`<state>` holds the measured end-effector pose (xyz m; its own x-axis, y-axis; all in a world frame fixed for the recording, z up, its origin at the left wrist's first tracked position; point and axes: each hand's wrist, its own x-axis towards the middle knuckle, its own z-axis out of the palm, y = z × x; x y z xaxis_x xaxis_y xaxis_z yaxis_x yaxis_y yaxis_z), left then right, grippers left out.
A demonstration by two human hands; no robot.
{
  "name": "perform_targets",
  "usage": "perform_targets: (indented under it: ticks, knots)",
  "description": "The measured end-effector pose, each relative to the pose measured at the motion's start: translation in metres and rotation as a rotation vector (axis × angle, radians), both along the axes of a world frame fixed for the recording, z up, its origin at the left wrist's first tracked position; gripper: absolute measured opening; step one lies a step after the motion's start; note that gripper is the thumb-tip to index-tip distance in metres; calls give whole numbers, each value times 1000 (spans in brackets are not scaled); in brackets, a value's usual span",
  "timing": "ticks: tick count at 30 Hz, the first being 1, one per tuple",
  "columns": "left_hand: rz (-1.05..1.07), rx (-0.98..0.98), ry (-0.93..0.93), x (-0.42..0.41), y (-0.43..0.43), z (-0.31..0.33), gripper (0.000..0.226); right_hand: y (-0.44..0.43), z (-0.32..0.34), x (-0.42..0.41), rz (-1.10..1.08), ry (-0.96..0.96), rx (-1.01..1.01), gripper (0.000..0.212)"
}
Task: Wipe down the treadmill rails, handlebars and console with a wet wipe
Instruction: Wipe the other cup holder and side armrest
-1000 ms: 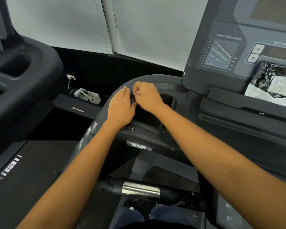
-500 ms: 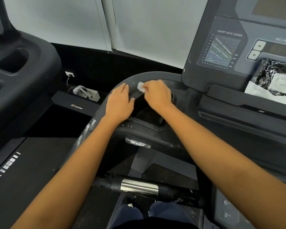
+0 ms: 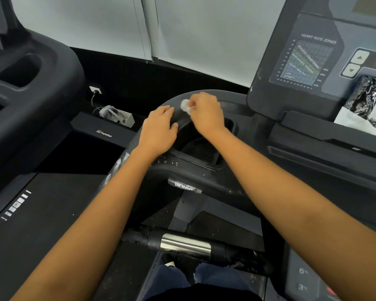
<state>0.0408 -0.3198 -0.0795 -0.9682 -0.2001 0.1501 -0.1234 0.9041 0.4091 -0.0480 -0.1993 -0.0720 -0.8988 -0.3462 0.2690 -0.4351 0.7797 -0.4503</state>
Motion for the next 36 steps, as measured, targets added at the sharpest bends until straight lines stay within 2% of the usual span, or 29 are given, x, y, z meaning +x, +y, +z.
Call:
perform_targets:
  ticks: [4,6,8,11,13,16,18,20,22,24,27,29,33,34,36]
  knots:
    - [4,33,-13,1,0,0,51,30,0,-37,-250,-14,3,20]
    - [4,58,-2,3,0,1,50,13,-2,-33,-279,-36,-29,21]
    - [20,92,23,5,-2,2,41,-16,-10,-11,-146,-30,-112,22]
    - [48,115,90,10,-7,0,18,-38,-20,32,292,-19,-158,24]
    - [34,88,82,16,-10,-1,23,-26,-21,28,435,-33,-82,35]
    - [61,12,-12,24,-10,1,42,-1,-17,-15,291,-30,85,41]
    - [83,0,-35,29,-8,3,46,3,-13,-45,153,-66,184,42]
    - [107,20,-44,33,-11,3,48,-11,-7,-48,134,-75,210,46]
    - [147,53,-59,36,-16,1,50,-30,-9,-25,214,-94,185,46]
    - [175,73,-84,40,-22,-2,49,-43,-19,13,399,-77,162,43]
    - [191,107,-141,43,-29,-5,33,-37,-17,34,607,-49,179,47]
    - [195,91,-176,45,-31,-4,30,-34,-11,8,569,26,221,41]
    - [202,53,-184,46,-28,-2,33,-37,-6,-36,206,-27,312,44]
    - [203,48,-176,46,-27,-2,32,-44,-6,-26,176,-34,282,42]
    - [200,49,-149,46,-24,-4,32,-56,-12,9,247,-25,194,38]
